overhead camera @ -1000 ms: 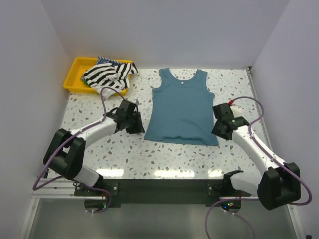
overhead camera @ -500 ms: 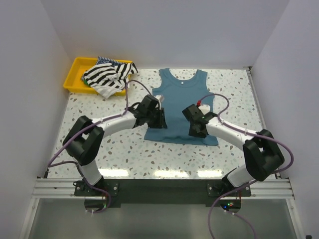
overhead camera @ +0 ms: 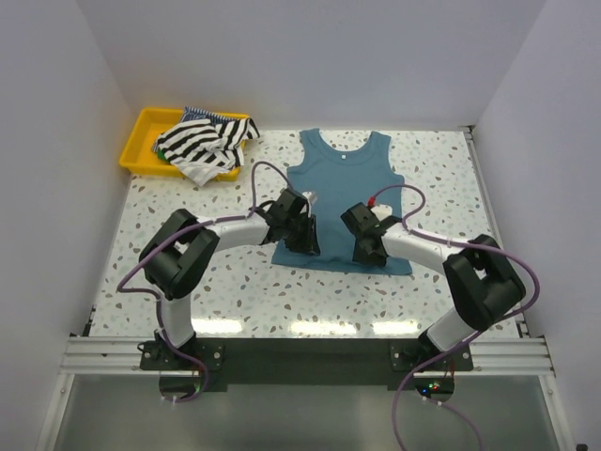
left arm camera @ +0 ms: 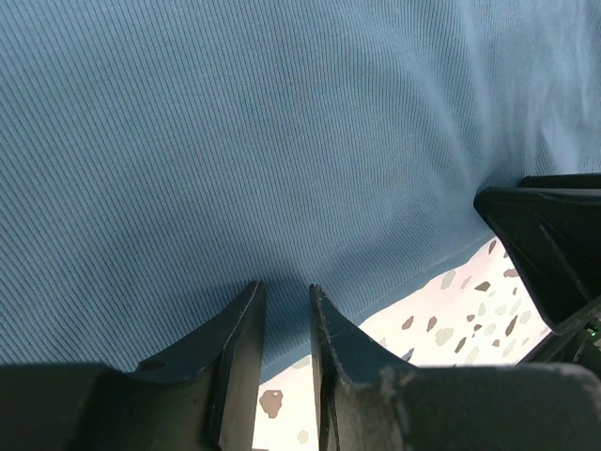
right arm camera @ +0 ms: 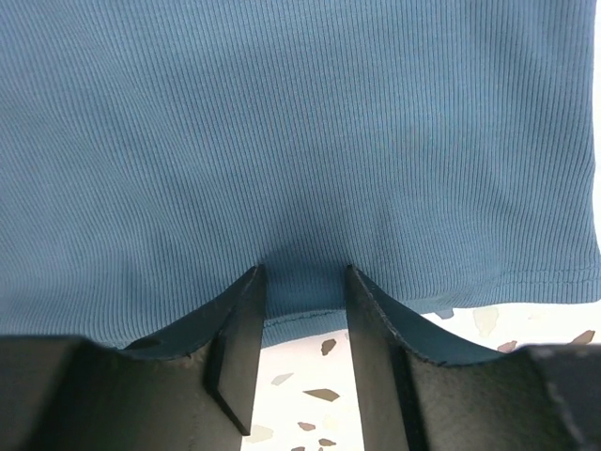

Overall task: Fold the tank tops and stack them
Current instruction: Flatten the tank top out

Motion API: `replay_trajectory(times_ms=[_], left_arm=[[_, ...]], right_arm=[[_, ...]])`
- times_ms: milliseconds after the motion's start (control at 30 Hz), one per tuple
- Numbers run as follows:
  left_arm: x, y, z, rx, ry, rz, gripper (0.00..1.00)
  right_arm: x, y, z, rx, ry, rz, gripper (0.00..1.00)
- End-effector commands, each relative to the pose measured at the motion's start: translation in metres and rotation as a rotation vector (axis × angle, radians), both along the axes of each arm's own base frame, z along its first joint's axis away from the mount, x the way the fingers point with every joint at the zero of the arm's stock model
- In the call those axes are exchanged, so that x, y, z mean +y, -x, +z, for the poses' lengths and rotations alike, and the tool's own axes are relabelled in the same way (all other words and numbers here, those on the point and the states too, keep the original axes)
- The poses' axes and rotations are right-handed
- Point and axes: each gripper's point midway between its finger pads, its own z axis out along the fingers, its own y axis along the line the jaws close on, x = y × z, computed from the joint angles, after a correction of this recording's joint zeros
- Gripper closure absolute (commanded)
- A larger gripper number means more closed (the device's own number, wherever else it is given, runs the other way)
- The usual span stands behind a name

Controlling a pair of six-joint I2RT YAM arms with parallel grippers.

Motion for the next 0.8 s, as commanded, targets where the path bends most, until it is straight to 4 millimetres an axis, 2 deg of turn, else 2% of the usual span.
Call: replay_trajectory(times_ms=[0, 33, 133, 267, 433, 567, 767], left_arm=[[-0.004, -0.005, 0.01, -0.043, 0.009, -0.006, 0.7], [-0.005, -0.005, 0.012, -0.047, 0.004, -0.012, 0.7], [-0.009, -0.002, 0.024, -0.067, 0.018, -0.04, 0.68], [-0.023, 0.004, 0.041, -0.11, 0.05, -0.115, 0.62], [-0.032, 0.008, 0.042, -0.115, 0.055, -0.154, 0.61], [-0.03, 0.007, 0.039, -0.12, 0.046, -0.142, 0.61], [-0.028, 0.003, 0.031, -0.117, 0.013, -0.124, 0.62]], right_arm=[[0.004, -0.007, 0.018, -0.053, -0.034, -0.003, 0.56], [0.007, -0.012, 0.031, -0.091, -0.056, 0.001, 0.56], [0.016, -0.016, 0.051, -0.134, -0.114, 0.015, 0.55], [0.03, -0.012, 0.06, -0.16, -0.127, 0.057, 0.52], [0.045, -0.005, 0.05, -0.152, -0.14, 0.091, 0.56], [0.058, -0.004, 0.043, -0.16, -0.14, 0.138, 0.55], [0.058, -0.011, 0.027, -0.148, -0.064, 0.176, 0.51]])
